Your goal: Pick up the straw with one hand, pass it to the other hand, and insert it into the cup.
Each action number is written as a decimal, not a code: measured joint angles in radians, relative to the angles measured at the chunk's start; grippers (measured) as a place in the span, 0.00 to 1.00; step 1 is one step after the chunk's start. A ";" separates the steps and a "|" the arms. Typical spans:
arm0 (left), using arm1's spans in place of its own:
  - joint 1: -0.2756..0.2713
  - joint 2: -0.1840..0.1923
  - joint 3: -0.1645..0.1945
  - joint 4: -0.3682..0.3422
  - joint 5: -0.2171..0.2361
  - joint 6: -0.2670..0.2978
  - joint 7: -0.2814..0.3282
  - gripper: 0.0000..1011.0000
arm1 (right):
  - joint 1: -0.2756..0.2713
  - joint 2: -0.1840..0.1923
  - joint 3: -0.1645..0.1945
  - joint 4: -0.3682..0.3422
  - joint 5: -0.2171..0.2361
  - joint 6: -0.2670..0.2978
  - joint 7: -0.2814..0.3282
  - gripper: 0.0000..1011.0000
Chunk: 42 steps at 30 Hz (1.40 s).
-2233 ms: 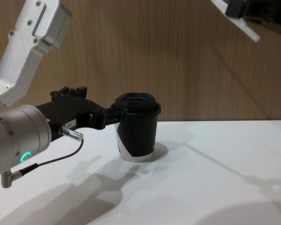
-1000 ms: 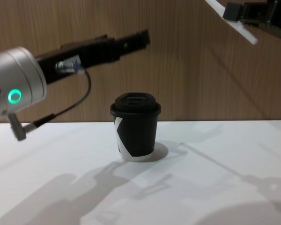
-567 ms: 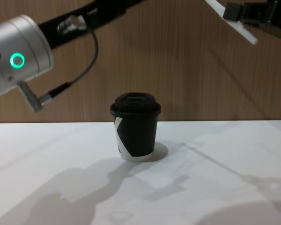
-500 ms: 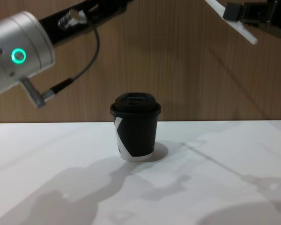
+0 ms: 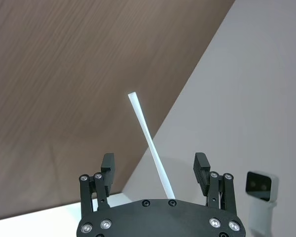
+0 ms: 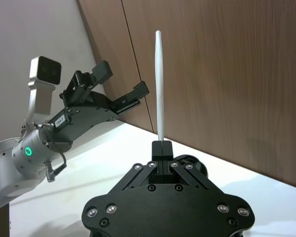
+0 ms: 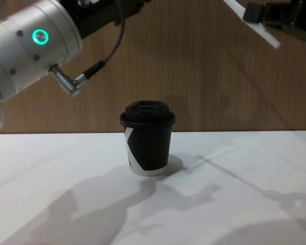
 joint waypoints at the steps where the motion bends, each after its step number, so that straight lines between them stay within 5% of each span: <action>1: -0.003 -0.003 0.001 0.004 -0.004 0.003 0.000 0.99 | 0.000 0.000 0.000 0.000 0.000 0.000 0.000 0.00; 22: -0.091 -0.071 0.030 0.117 -0.138 0.090 -0.006 0.99 | 0.000 0.000 0.000 0.000 0.000 0.000 0.000 0.00; 42: -0.145 -0.095 0.061 0.179 -0.183 0.115 -0.035 0.93 | 0.000 0.000 0.000 0.000 0.000 0.000 0.000 0.00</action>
